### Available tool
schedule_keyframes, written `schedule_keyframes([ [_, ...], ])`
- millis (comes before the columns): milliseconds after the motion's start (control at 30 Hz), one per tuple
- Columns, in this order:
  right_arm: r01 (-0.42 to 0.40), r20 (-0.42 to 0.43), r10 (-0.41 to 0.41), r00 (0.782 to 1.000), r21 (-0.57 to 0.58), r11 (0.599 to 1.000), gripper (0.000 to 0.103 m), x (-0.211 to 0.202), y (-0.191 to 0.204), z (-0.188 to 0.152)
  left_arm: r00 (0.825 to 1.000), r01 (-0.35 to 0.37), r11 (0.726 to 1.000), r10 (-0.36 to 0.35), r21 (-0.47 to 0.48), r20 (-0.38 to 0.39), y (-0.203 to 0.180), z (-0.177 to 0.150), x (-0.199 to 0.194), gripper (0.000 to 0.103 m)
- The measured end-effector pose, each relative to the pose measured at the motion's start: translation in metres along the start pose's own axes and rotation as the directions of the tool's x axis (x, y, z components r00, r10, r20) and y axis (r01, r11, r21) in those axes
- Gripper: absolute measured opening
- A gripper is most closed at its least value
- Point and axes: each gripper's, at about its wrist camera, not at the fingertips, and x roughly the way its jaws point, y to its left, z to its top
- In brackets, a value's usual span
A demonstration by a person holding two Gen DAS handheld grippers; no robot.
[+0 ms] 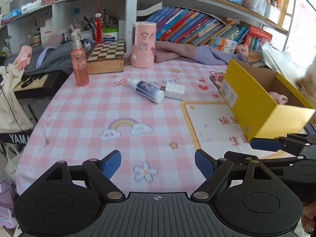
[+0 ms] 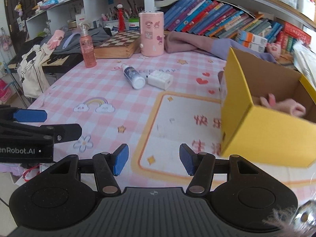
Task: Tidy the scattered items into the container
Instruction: 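Move both tools toward the spray bottle and white charger block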
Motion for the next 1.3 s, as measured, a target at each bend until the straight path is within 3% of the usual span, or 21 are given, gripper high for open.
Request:
schedule_keyframes([
  [533,-0.033,0.047,0.032,0.998,0.023,0.999,0.055,0.068,-0.023,0.075,0.999,-0.037,0.999,0.037,-0.027,0.022,0.006,0.085,0.070,0.084],
  [833,0.017,0.004,-0.017,1.000,0.063,0.998,0.053,0.107,-0.028,0.095,0.999,-0.021,0.986,0.014,-0.165,-0.042,0.026,0.114,0.137,0.081],
  [1100,0.045,-0.013,-0.044,0.999,0.064,0.997,0.053,0.124,-0.036,0.106,0.993,-0.025,0.970,-0.004,-0.243,-0.115,0.029,0.124,0.194,0.048],
  [1233,0.047,-0.028,-0.045,0.999,0.060,0.997,0.053,0.133,-0.037,0.111,0.991,-0.049,0.984,0.028,-0.169,-0.129,0.017,0.122,0.204,0.041],
  [1300,0.044,-0.040,-0.042,0.998,0.052,0.998,0.053,0.139,-0.036,0.114,0.991,-0.054,0.991,0.038,-0.122,-0.130,0.015,0.120,0.202,0.032],
])
